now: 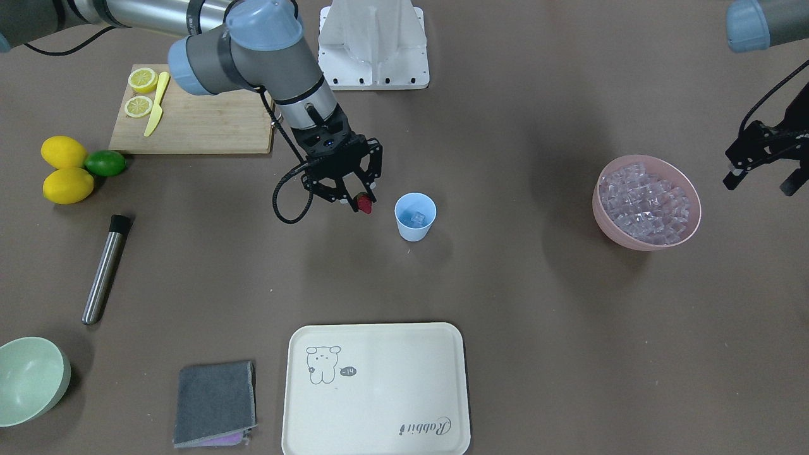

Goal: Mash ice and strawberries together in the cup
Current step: 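Carry the strawberry with the right gripper over the light-blue cup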

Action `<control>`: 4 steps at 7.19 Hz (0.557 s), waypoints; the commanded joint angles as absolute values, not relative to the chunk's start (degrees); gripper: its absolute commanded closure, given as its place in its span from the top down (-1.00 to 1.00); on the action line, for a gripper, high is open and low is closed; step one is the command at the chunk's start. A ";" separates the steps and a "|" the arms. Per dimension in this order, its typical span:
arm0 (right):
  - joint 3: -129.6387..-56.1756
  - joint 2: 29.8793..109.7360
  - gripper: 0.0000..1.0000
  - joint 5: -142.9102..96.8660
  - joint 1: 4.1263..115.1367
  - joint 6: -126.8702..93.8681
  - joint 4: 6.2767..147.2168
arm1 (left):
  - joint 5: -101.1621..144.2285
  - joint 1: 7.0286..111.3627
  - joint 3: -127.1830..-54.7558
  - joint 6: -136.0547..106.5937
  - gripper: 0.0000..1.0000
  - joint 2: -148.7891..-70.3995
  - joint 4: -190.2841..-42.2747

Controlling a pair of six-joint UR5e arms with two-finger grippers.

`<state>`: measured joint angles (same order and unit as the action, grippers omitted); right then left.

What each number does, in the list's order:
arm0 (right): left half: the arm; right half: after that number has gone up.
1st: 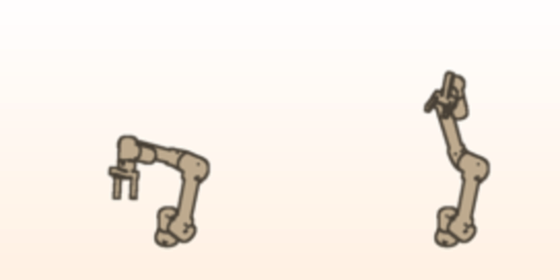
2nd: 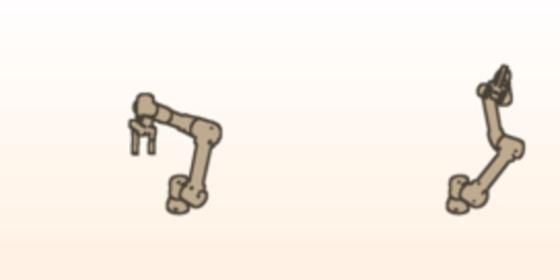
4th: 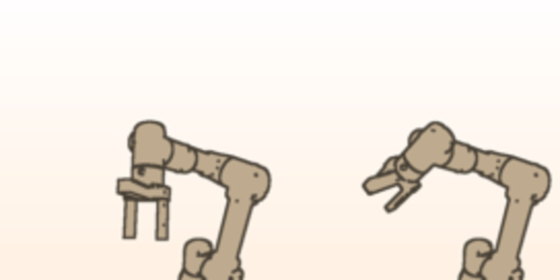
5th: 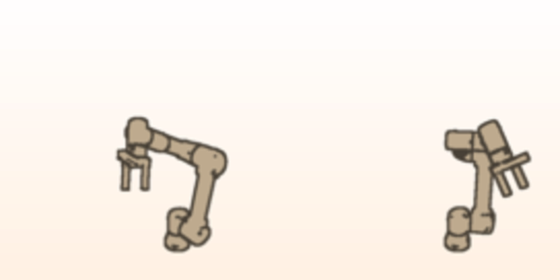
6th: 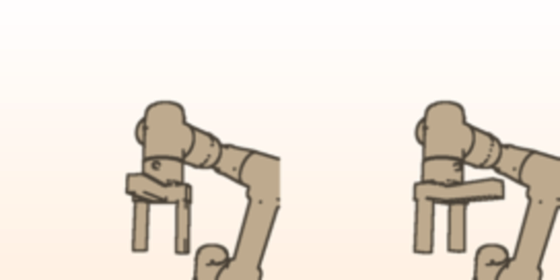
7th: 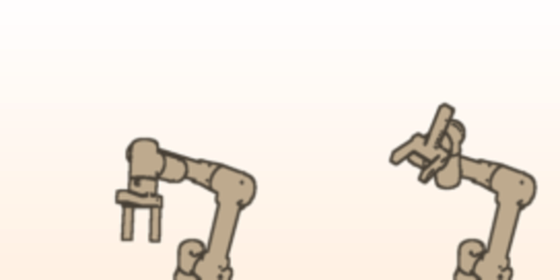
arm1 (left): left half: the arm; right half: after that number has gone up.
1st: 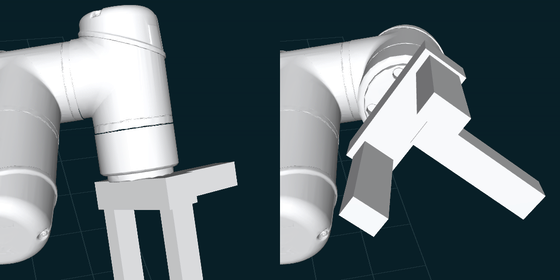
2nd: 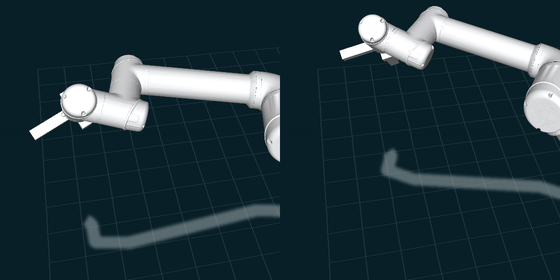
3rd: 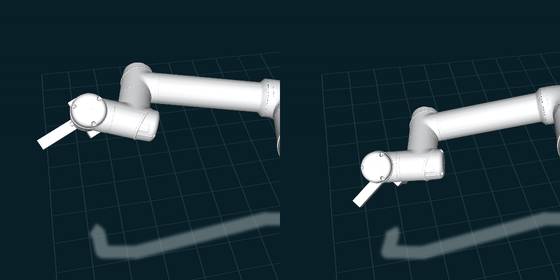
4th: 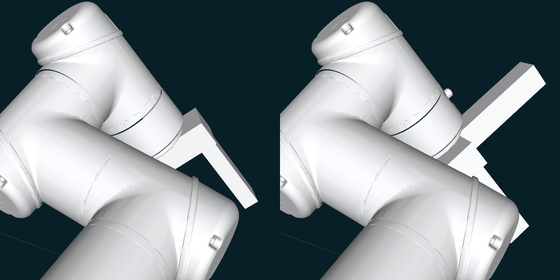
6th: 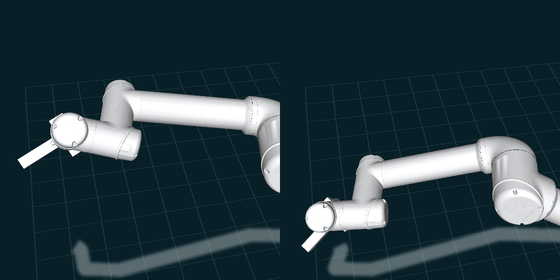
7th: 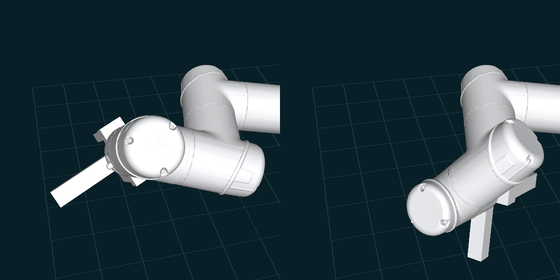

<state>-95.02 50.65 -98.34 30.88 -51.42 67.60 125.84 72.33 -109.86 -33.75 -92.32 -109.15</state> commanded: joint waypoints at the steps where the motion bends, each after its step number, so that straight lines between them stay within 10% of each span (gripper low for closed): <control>1: -89.67 48.61 -1.00 -94.93 29.18 -51.59 62.17 | 125.77 72.33 -109.34 -33.66 0.95 -92.29 -109.16; 4: -88.34 46.42 -1.00 -92.64 26.72 -53.35 61.52 | 125.77 72.33 -108.99 -33.58 0.95 -92.20 -109.16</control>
<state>-89.10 47.62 -93.33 27.59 -53.04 61.73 125.77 72.33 -109.21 -33.65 -92.23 -109.16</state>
